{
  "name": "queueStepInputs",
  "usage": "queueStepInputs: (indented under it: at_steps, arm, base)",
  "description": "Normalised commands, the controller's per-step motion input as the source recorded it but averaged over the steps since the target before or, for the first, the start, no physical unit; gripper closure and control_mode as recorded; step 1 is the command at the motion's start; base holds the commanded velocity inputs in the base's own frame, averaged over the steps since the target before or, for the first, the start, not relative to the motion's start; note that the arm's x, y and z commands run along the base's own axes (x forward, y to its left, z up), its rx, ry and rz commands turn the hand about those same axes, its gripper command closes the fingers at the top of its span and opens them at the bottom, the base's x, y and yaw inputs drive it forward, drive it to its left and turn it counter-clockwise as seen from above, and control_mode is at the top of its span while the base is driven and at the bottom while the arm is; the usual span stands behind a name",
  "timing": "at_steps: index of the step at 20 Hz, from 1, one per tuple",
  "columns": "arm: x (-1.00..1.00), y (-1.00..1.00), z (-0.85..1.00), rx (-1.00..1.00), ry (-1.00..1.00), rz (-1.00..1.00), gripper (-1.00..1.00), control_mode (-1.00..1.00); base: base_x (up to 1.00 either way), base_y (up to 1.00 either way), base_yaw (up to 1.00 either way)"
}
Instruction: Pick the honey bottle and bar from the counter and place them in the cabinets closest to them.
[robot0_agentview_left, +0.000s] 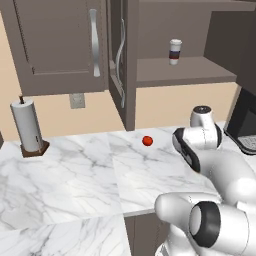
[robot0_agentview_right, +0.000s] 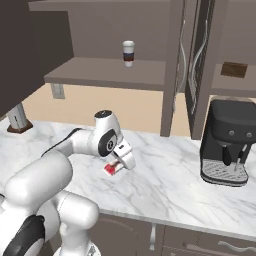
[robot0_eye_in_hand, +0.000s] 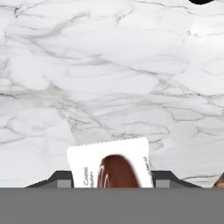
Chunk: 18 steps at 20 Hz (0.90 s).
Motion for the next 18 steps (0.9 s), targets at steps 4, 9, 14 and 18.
queueStepInputs:
  at_steps: [4,9,14,18]
  arm:
    - [-0.15,0.12,0.71,0.0,-0.09,0.0,1.0,-1.0]
    - [-0.04,0.23,0.71,-0.01,-0.06,0.0,1.0,-1.0]
    - [-0.09,0.21,0.64,-0.01,-0.07,0.0,1.0,-1.0]
    - [-0.1,0.11,0.7,0.0,-0.1,0.0,1.0,-1.0]
  base:
    - [0.0,0.0,0.0]
    - [0.0,0.0,0.0]
    - [0.0,0.0,0.0]
    - [0.0,0.0,0.0]
